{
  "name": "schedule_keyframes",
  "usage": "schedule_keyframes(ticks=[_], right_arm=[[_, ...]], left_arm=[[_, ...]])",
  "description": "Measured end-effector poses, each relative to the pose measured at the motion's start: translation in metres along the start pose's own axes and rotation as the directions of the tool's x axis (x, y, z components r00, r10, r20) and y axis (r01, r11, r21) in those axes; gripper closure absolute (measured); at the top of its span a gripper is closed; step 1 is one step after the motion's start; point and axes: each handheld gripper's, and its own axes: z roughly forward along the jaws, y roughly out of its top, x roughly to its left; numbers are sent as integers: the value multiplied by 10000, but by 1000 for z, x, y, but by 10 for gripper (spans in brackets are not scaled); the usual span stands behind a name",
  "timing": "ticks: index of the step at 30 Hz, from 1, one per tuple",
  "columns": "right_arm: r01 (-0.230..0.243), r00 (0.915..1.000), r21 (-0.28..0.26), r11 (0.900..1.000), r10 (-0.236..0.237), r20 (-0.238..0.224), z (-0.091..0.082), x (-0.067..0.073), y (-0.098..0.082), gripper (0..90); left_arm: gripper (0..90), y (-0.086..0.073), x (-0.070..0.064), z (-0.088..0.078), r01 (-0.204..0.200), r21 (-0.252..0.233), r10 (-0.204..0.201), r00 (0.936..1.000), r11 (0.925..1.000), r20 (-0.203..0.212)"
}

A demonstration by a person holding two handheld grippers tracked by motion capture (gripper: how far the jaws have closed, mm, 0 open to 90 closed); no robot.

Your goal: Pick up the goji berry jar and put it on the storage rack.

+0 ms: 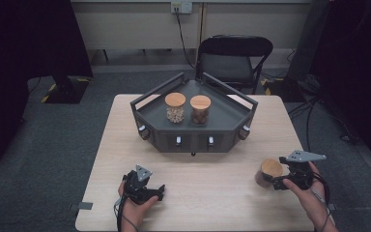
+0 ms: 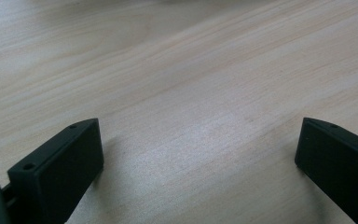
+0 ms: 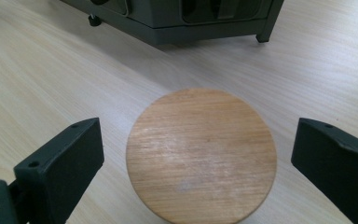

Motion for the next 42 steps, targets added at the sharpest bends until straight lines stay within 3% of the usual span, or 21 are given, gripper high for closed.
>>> schedule_keyframes(ticks=[30, 42], right_arm=[[-599, 9981, -78, 9982, 599, 105, 22, -9, -34, 8], [-553, 9984, -462, 9974, 549, -103, 32, -10, -49, 82]], left_arm=[[1, 0, 0, 0, -1, 0, 1, 10000, 10000, -2], [1, 0, 0, 0, 0, 0, 0, 10000, 10000, 0]])
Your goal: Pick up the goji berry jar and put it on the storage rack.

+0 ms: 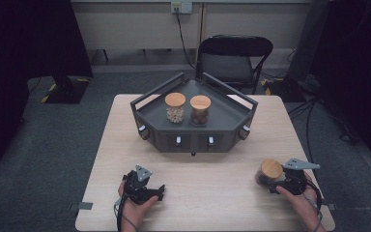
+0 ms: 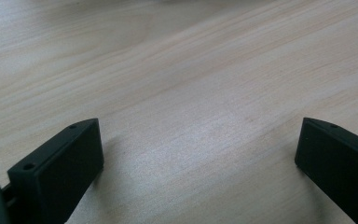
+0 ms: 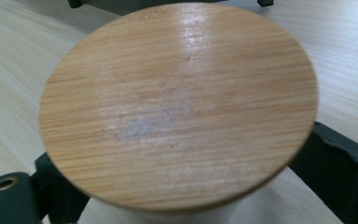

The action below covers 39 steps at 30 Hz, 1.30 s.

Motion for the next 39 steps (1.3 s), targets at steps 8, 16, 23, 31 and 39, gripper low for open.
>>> schedule_keyframes(ticks=[8, 16, 23, 31, 39], right_arm=[[142, 9999, -266, 9995, -144, -79, 2, -1, -5, 121], [268, 9996, -478, 9985, -270, -38, 4, 2, -11, 172], [539, 9985, -648, 9964, -540, 10, 5, 5, -13, 243], [751, 9972, -470, 9961, -748, 73, 5, 8, -7, 252], [997, 9950, -494, 9938, -996, 41, 0, 10, 4, 253]], left_arm=[[0, 0, 0, 0, -3, 1, 3, 10000, 10000, -1], [0, 0, 0, 0, -1, 1, 1, 10000, 10000, 0], [1, 0, 0, 0, -4, 2, 4, 10000, 10000, -1], [1, 0, 0, 0, -1, 0, 1, 10000, 10000, 0], [1, 0, 0, 0, -1, 1, 1, 10000, 10000, 1]])
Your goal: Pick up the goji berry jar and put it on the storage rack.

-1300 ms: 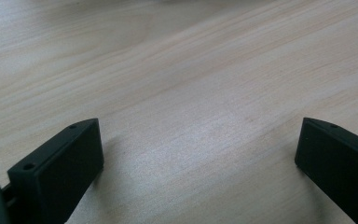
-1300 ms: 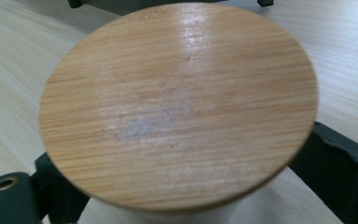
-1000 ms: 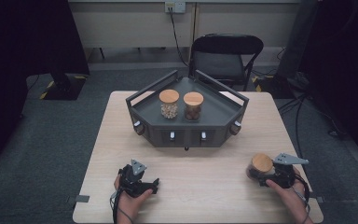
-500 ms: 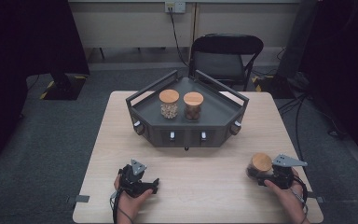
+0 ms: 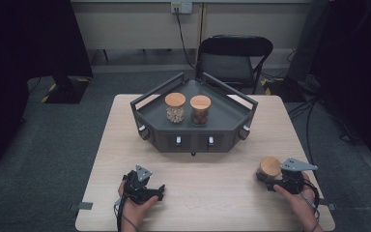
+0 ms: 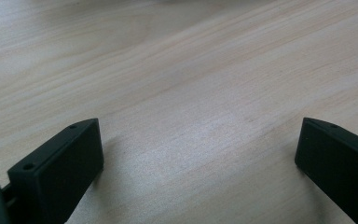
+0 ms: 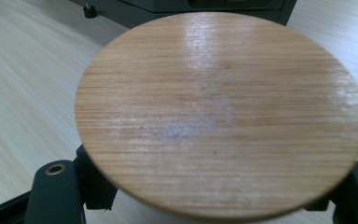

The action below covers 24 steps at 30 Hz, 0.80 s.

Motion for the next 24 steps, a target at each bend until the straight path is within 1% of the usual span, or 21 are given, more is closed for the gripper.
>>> schedule_keyframes(ticks=[3, 6, 12, 15, 24], right_arm=[[19, 9998, 14, 10000, -19, -183, -1, -2, 7, 253], [189, 9996, 101, 9998, -186, -219, -2, -1, 15, 253], [46, 9989, 101, 9999, -41, -463, -2, -4, 23, 253], [-122, 9980, 61, 9999, 126, -622, -2, -5, 27, 253], [105, 9972, 193, 9998, -91, -739, 0, -3, 43, 254]], left_arm=[[1, 0, 0, 0, 0, -3, 0, 10000, 10000, -1], [1, 0, 0, 0, 1, -3, -1, 10000, 10000, 1], [1, 0, 0, 0, 3, -5, -3, 10000, 10000, 2], [1, 0, 0, 0, 6, -14, -6, 10000, 10000, 3], [1, 0, 0, 0, 11, -12, -11, 10000, 10000, 6]])
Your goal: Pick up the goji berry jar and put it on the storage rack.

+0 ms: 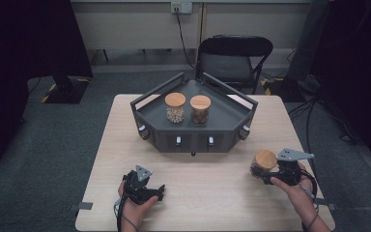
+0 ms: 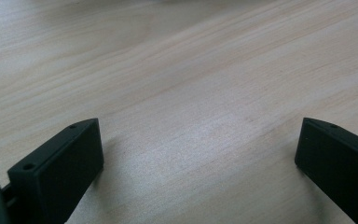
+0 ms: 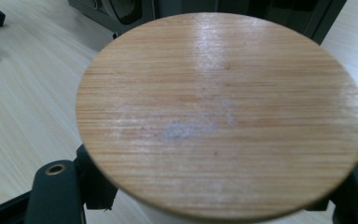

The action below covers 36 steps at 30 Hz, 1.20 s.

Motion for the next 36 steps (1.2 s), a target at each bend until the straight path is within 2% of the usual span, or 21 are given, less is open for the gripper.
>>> schedule_keyframes(ticks=[26, 36], right_arm=[[47, 9987, 61, 10000, -44, -515, 3, -2, 34, 255], [179, 9970, 40, 9998, -176, -759, 4, -3, 55, 254]], left_arm=[[0, 0, 0, 0, 0, -1, 0, 10000, 10000, -1], [1, 0, 0, 0, -2, -1, 2, 10000, 10000, -1]])
